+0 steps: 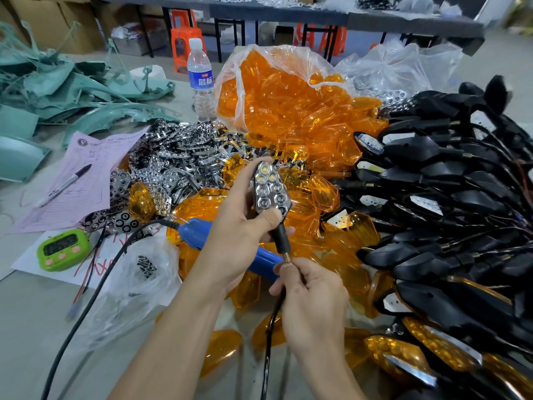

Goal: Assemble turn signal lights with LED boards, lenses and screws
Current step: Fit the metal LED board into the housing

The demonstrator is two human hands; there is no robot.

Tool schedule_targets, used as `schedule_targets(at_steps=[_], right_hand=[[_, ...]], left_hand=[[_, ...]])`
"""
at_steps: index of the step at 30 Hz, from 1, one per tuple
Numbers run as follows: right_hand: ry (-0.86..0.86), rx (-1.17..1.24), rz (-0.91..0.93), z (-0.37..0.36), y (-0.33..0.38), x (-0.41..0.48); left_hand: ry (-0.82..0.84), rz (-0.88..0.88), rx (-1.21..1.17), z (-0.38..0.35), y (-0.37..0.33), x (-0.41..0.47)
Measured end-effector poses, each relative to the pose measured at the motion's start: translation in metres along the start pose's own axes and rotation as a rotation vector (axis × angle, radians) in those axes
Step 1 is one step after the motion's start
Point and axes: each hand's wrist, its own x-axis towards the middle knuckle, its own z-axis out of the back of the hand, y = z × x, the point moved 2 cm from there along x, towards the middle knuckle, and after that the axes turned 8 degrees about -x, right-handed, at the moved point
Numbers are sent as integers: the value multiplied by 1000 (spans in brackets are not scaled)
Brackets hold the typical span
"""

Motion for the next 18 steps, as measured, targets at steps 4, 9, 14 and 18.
schedule_targets(at_steps=[4,9,14,18], right_hand=[[25,29,11,-2,2,-1],[61,49,30,1,5,0],[40,56,2,1,-3,-2],[33,44,32,3,-4,-1]], left_hand=[[-20,9,9,0,-1,-1],[16,0,38,0,-13,1],[-7,-16,187,4,-23,1],[-49,15,212,4,-27,2]])
